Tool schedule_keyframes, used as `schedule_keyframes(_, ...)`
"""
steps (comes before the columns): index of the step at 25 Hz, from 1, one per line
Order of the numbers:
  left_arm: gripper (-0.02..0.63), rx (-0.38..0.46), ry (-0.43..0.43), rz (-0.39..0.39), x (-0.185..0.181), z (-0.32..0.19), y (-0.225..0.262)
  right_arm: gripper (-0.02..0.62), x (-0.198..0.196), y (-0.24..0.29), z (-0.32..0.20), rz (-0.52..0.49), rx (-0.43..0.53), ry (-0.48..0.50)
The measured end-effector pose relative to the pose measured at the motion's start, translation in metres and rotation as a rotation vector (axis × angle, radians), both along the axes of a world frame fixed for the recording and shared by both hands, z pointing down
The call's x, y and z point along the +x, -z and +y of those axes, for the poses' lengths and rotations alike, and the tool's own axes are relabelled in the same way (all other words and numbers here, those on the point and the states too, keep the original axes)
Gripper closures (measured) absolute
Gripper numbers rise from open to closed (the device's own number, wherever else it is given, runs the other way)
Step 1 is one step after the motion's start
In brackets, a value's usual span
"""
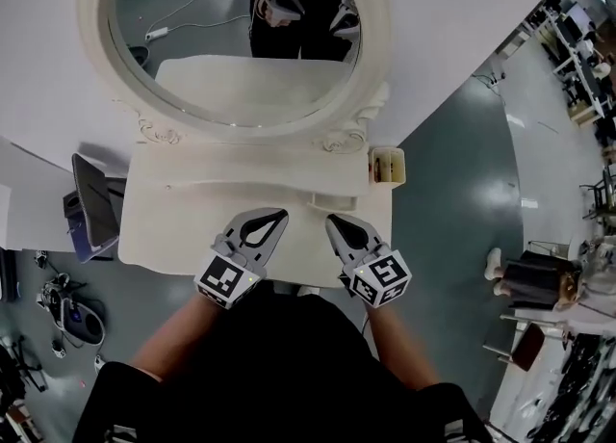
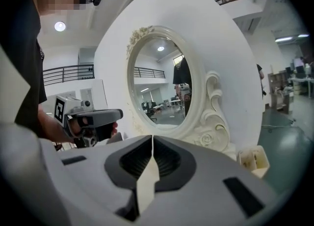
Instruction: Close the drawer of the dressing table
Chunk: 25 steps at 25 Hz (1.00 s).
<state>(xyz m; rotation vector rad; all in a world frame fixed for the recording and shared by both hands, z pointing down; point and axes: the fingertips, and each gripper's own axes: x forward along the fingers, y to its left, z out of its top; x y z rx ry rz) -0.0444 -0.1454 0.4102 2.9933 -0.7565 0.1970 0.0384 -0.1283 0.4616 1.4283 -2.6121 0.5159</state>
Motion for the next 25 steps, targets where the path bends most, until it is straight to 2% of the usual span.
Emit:
schedule_keyframes(6, 0.614, -0.026, -0.125, 0.038, 0.006, -0.021, -0.013, 0.592, 0.006, -0.045, -0.017, 0.028, -0.106, -0.106)
schedule_keyframes(15, 0.614, -0.054, -0.216, 0.031, 0.015, -0.041, -0.033, 0.576, 0.028, -0.122, -0.015, 0.067, -0.288, -0.265)
schedule_keyframes(25, 0.614, -0.050, -0.277, 0.023, 0.031, -0.060, -0.051, 0.455, 0.064, -0.219, -0.008, 0.135, -0.518, -0.395)
